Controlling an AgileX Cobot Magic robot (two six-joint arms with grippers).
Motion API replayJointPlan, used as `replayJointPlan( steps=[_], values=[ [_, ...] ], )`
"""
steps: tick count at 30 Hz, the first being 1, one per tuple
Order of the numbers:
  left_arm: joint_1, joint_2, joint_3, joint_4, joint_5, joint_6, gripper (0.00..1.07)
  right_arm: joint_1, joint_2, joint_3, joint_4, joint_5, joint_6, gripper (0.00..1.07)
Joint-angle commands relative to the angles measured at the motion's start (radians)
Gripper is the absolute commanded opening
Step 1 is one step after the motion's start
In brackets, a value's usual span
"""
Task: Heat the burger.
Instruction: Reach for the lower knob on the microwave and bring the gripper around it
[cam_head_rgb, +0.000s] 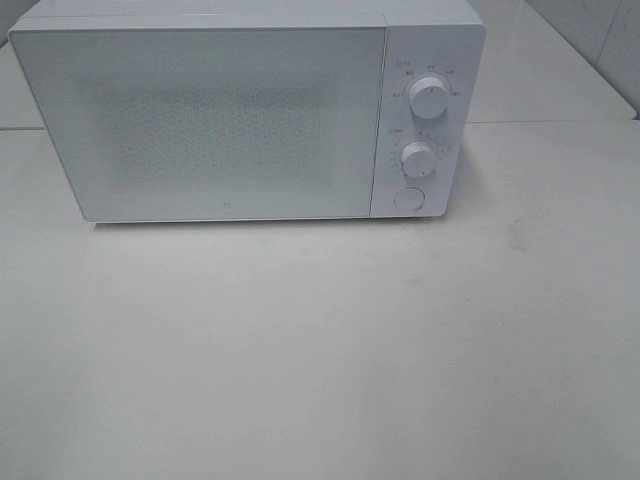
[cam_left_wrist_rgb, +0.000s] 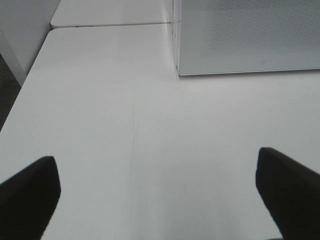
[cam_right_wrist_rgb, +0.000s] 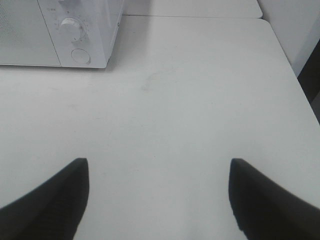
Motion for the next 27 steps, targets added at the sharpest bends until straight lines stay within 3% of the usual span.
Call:
replayJointPlan(
  steps=[1,16,27],
  values=[
    [0.001,-0.019,0.004,-0.001,-0.003,-0.006,1.00,-0.005,-0.026,0.000,0.001,0.002,-0.010,0.75],
    [0.001,-0.019,0.004,-0.001,-0.003,-0.006,1.00,-0.005,0.031,-0.042,-0.004,-0.049,-0.013,0.79],
    [0.001,-0.019,0.004,-0.001,-0.003,-0.006,1.00,-0.005,0.246,-0.042,-0.004,-0.258,-0.012,0.77]
  ],
)
